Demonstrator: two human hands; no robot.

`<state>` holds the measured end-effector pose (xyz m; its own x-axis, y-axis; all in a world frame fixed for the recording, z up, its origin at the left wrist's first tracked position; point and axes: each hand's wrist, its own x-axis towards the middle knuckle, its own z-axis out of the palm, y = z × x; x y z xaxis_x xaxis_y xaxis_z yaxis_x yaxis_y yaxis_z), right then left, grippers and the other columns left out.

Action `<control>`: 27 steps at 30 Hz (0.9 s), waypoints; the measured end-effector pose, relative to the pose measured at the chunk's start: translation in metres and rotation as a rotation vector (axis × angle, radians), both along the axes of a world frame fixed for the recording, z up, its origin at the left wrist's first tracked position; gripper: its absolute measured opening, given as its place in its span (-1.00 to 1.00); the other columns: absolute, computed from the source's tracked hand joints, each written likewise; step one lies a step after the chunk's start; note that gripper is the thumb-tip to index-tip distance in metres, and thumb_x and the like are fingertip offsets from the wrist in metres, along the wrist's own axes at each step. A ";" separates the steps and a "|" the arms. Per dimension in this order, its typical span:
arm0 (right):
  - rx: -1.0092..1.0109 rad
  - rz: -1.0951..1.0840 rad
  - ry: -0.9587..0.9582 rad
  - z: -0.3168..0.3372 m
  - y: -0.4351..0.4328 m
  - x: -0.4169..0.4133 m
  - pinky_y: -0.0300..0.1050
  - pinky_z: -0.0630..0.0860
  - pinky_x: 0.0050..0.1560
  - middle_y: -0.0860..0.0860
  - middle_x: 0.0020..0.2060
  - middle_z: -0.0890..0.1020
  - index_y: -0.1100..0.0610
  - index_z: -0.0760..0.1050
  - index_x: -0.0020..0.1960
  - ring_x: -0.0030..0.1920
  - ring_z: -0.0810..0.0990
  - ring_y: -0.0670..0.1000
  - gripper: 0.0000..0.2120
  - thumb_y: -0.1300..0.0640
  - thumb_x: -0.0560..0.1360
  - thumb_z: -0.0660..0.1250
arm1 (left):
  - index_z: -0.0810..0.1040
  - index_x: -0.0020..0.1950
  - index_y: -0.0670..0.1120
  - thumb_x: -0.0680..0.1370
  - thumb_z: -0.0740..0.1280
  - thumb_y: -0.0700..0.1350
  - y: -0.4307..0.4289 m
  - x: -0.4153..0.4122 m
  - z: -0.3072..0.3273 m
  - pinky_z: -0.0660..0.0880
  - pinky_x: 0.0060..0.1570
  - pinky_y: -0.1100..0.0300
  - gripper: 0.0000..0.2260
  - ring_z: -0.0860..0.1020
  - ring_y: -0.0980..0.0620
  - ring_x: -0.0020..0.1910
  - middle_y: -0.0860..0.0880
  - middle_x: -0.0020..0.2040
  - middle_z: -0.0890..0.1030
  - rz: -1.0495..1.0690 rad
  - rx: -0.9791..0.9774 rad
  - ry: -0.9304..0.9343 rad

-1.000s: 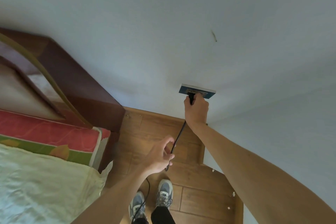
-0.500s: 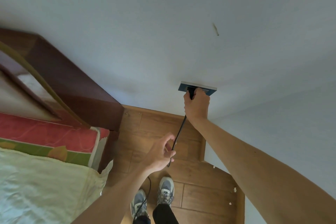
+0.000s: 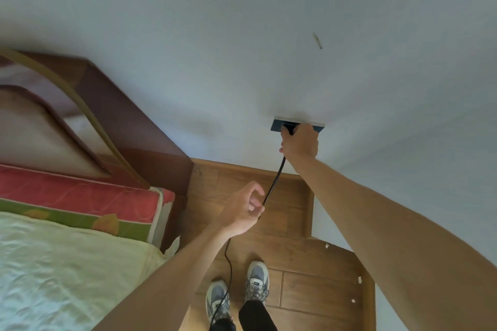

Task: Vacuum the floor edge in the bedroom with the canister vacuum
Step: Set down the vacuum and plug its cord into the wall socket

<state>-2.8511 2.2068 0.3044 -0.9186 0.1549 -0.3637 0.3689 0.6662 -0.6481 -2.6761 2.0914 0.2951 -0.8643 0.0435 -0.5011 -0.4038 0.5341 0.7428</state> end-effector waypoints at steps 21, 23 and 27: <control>0.634 0.726 0.125 0.235 0.018 0.045 0.11 0.48 0.19 0.13 0.29 0.46 0.08 0.18 0.50 0.28 0.45 0.17 -0.36 -0.20 0.57 0.28 | 0.01 0.61 -0.03 0.57 0.32 0.15 -0.086 -0.056 0.214 0.42 0.33 0.01 -0.26 0.38 -0.12 0.41 -0.14 0.47 0.32 -0.286 -0.395 0.137; 0.668 0.716 0.154 0.260 0.019 0.056 0.10 0.47 0.19 0.12 0.30 0.45 0.08 0.17 0.51 0.29 0.45 0.17 -0.35 -0.20 0.57 0.27 | 0.01 0.60 -0.02 0.56 0.31 0.17 -0.087 -0.057 0.237 0.42 0.33 -0.03 -0.26 0.37 -0.13 0.42 -0.13 0.47 0.32 -0.315 -0.436 0.177; 0.716 0.678 0.206 0.306 0.023 0.081 0.09 0.45 0.21 0.10 0.30 0.44 0.06 0.16 0.51 0.30 0.44 0.15 -0.35 -0.24 0.56 0.25 | 0.05 0.59 -0.04 0.56 0.32 0.17 -0.086 -0.050 0.286 0.43 0.31 -0.05 -0.27 0.41 -0.14 0.37 -0.13 0.43 0.35 -0.369 -0.502 0.262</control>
